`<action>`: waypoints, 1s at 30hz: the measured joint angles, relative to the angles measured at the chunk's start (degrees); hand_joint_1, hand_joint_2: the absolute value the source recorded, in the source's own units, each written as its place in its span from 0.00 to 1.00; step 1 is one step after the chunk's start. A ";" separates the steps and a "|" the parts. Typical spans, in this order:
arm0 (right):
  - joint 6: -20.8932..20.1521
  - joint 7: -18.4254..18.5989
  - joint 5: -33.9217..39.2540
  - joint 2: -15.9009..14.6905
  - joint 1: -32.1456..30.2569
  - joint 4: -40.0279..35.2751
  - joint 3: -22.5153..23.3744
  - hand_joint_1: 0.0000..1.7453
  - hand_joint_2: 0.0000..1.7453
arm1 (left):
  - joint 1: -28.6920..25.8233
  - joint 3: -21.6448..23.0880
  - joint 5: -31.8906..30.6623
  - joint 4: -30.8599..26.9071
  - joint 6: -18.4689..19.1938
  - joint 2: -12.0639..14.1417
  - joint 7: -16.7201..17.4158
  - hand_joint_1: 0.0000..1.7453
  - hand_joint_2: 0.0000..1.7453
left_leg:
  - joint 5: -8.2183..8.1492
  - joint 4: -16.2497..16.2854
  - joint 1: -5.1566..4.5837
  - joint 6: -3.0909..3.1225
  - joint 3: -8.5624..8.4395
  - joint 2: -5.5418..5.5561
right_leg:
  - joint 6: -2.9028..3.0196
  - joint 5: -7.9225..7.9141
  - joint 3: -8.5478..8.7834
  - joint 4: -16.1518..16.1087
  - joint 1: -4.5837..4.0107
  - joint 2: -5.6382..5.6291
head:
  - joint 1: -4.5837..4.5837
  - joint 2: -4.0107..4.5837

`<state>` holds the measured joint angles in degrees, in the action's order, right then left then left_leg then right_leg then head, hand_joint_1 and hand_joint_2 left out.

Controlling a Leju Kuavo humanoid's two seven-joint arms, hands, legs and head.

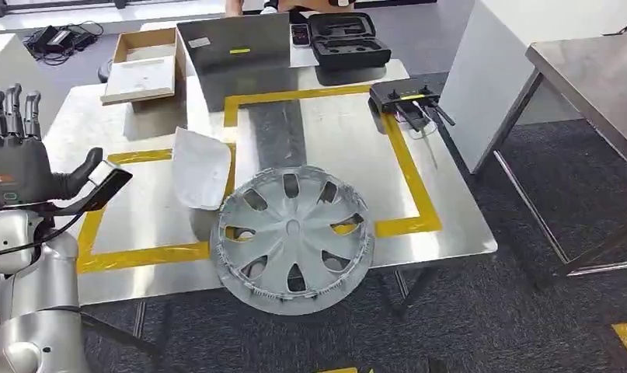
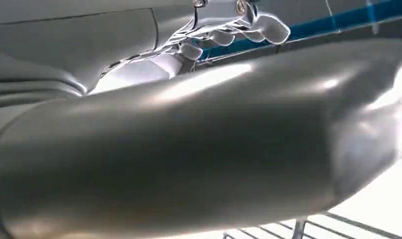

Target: Take the parts from the cabinet and place them on the table.

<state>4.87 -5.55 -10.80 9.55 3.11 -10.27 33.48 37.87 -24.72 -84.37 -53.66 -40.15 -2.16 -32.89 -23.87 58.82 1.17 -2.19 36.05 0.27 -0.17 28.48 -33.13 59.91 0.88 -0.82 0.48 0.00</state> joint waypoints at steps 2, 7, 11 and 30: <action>0.02 -0.02 -0.02 0.09 -0.03 0.00 0.00 0.00 0.00 | -0.05 0.00 -0.02 0.00 0.00 0.22 0.13 0.00 0.00 | -1.13 0.77 0.25 -0.58 0.86 -0.02 | 1.33 -1.14 -0.68 -0.62 0.27 0.40 | -0.04 0.00; 0.61 1.18 -0.48 0.09 -0.04 0.00 0.00 0.00 0.00 | -0.34 -0.15 0.00 0.00 0.00 0.41 0.26 0.00 0.00 | -11.86 17.76 0.18 -0.91 5.58 -0.09 | 2.10 -3.23 -3.33 -0.65 -0.15 0.57 | -0.37 0.00; 1.16 1.86 -0.63 0.09 0.00 0.00 0.00 0.00 0.00 | -0.58 -0.31 -0.02 -0.07 0.00 0.41 0.52 0.00 0.00 | -6.06 4.60 -0.01 0.01 -4.86 -0.09 | 1.56 -5.07 -5.32 -0.57 -0.28 0.57 | -0.37 0.00; 1.31 2.49 -0.55 -0.50 0.21 -0.02 0.00 0.00 0.00 | 0.67 -0.39 -1.07 1.12 0.00 -0.02 1.97 0.00 0.00 | 1.12 -0.54 -0.80 1.94 0.63 -0.49 | 0.81 0.95 3.36 -2.20 -1.52 0.59 | 0.13 0.00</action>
<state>6.19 -3.06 -11.34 9.05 3.32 -10.29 33.48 38.54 -25.11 -85.44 -52.54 -40.15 -2.19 -30.93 -22.75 58.28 0.38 -0.25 36.68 -0.22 0.64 29.43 -29.77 57.71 -0.64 -0.23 0.61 0.00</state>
